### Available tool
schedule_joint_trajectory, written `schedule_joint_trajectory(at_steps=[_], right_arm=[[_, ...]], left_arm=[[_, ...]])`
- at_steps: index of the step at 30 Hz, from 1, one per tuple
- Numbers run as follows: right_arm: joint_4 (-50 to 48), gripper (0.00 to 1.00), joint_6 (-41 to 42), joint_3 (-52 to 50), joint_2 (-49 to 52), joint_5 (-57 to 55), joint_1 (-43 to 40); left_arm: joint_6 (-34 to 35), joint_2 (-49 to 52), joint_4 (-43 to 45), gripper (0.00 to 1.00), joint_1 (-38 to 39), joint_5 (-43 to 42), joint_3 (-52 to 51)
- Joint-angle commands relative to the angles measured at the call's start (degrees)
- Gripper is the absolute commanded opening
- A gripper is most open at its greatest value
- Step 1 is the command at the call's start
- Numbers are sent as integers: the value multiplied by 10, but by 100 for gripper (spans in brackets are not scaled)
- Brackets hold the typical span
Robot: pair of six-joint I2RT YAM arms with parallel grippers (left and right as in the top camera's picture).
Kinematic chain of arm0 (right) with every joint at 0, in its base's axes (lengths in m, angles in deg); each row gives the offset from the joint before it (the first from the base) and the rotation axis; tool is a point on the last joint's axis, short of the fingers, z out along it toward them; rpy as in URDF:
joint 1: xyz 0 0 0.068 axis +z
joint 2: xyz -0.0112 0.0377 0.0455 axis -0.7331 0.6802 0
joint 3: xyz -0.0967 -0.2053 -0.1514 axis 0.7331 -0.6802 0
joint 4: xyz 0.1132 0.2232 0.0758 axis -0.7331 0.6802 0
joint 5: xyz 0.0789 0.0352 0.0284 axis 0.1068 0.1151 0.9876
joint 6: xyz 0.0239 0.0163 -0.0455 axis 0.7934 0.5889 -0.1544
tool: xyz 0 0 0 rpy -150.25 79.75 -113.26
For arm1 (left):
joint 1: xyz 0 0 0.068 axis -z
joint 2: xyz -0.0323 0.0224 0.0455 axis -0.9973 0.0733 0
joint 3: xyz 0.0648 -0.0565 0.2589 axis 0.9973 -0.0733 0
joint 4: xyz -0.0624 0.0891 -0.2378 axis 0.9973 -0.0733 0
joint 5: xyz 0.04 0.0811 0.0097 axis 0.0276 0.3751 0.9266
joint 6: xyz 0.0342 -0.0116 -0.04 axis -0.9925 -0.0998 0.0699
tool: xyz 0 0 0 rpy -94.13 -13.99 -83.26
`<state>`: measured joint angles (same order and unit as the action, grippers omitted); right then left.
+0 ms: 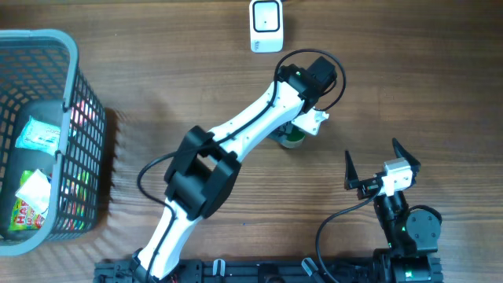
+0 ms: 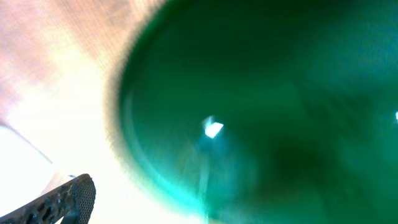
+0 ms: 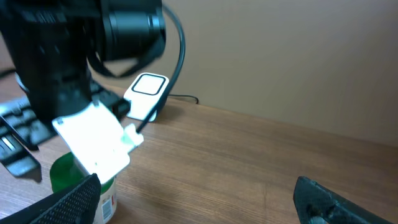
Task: Scan the item barcode
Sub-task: 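Carry the jar with the left gripper and set it on the table, then move the left gripper back into the basket and grasp the white packet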
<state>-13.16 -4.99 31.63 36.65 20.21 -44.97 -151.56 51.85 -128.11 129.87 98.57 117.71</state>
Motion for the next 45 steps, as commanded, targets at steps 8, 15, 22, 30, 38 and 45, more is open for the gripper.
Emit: schedule_joint_trajectory(at_steps=[8, 15, 22, 30, 38, 45], right_arm=[[-2, 100, -5, -1, -3, -9, 1], [-2, 100, -5, -1, -3, -9, 1], [-2, 100, -5, -1, -3, -9, 1], [-2, 100, -5, -1, -3, -9, 1], [-2, 100, -5, -1, -3, -9, 1], [-2, 100, -5, -1, -3, -9, 1]], left_arm=[[252, -320, -6, 100, -12, -117, -2], [608, -484, -66, 100, -230, -96, -2], [925, -492, -137, 100, -568, -145, -2], [920, -483, -160, 100, -728, -195, -2], [920, -460, -158, 100, -742, -195, -2], [921, -432, -158, 100, -742, -195, -2]])
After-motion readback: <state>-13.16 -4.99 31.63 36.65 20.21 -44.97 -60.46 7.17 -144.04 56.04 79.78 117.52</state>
